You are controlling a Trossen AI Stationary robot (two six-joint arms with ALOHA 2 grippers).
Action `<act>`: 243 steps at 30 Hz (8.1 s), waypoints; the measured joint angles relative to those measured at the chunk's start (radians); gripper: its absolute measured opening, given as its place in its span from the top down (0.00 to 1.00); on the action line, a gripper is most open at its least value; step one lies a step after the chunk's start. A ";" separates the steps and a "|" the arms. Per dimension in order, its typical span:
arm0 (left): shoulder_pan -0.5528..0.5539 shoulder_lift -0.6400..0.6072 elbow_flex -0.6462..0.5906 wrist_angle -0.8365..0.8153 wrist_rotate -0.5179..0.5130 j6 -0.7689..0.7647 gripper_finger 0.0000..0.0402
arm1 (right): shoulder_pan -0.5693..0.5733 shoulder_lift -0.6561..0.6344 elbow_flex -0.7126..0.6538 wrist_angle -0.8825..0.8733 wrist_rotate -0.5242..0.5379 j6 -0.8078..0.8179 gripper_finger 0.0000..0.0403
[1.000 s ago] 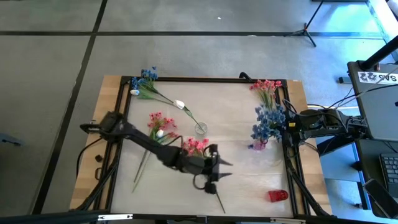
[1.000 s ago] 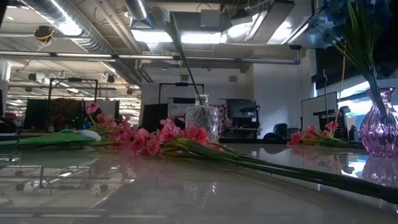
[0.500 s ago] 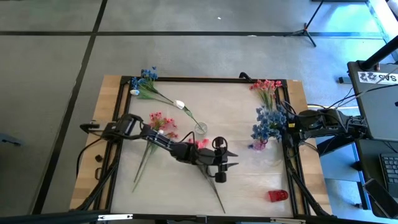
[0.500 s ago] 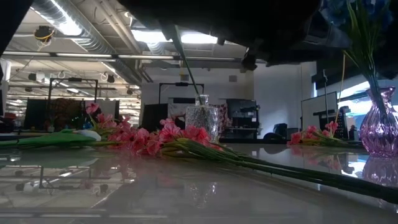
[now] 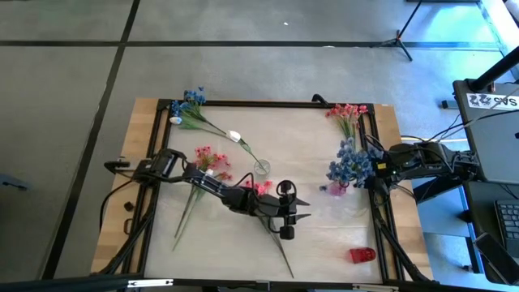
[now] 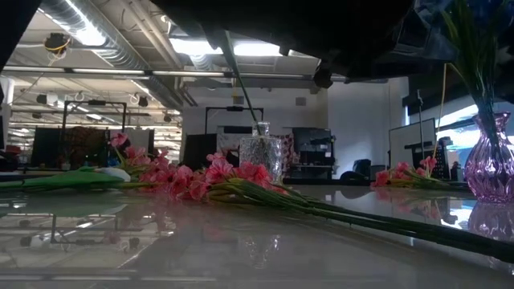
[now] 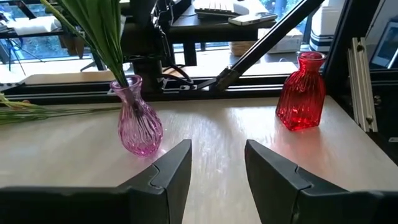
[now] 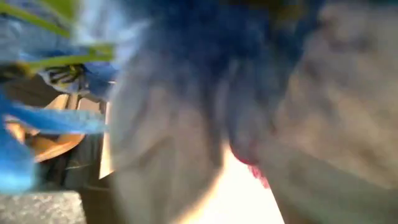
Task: Sort flowers into vase by color
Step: Put the blue flower into the purple vase
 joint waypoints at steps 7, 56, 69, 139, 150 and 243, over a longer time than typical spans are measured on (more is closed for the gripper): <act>-0.002 0.000 0.000 -0.001 -0.015 0.002 0.64 | 0.000 0.001 0.087 -0.109 -0.043 0.058 0.48; 0.028 -0.752 -0.316 -1.984 -0.313 -1.498 0.67 | 0.000 0.001 0.458 0.001 0.099 -0.218 0.56; 0.654 -0.903 -0.659 -1.330 -0.320 -1.262 0.71 | 0.000 0.001 0.458 0.003 0.116 -0.239 0.56; 0.760 -1.343 -0.705 -0.863 -0.242 -0.736 1.00 | 0.000 0.001 0.426 0.247 0.300 -0.371 0.56; 0.364 -1.533 -0.714 -1.130 -0.137 -0.868 1.00 | 0.000 0.001 0.426 0.280 0.321 -0.367 0.56; -0.464 -0.878 -0.529 -1.046 -0.144 -0.992 0.94 | 0.000 0.087 0.426 0.472 0.093 -0.392 0.56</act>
